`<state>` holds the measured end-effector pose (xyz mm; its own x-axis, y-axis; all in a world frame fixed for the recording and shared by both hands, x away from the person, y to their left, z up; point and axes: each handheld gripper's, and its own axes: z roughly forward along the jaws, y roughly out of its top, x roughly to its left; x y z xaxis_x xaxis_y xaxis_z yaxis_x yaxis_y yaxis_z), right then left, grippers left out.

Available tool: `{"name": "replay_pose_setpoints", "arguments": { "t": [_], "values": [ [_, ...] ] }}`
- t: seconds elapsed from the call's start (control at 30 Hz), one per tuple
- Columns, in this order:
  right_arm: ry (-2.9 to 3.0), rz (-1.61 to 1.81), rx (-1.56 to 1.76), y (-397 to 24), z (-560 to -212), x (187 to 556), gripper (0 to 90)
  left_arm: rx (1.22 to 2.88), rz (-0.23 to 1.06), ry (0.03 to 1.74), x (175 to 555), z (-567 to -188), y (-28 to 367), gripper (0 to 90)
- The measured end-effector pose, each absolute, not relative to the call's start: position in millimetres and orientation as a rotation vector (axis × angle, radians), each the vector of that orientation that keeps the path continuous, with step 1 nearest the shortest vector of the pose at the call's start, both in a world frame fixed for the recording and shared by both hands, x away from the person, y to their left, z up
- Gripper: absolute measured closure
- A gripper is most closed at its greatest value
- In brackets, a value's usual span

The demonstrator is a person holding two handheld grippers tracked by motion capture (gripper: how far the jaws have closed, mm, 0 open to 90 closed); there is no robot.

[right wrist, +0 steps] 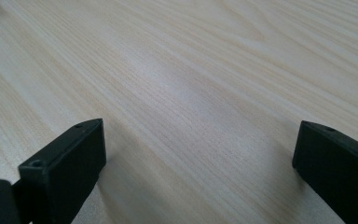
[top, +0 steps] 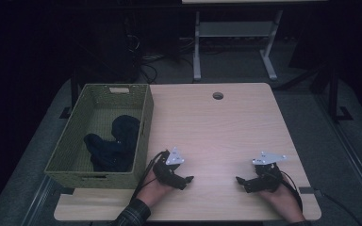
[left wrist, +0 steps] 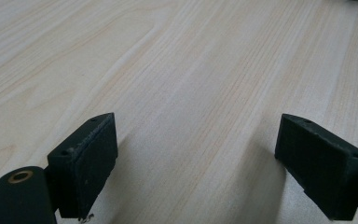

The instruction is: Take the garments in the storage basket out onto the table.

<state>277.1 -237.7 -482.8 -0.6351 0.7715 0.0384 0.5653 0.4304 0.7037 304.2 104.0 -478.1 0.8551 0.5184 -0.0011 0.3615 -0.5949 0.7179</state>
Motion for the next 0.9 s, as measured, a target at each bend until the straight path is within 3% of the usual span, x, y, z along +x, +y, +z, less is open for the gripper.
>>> {"name": "replay_pose_setpoints", "arguments": {
  "t": [0.9],
  "values": [
    [2.397,1.013,1.157,-237.5,-482.7,277.3,2.3,2.318,0.230,0.630,307.8,-471.6,99.9,13.2]
  ]
}}
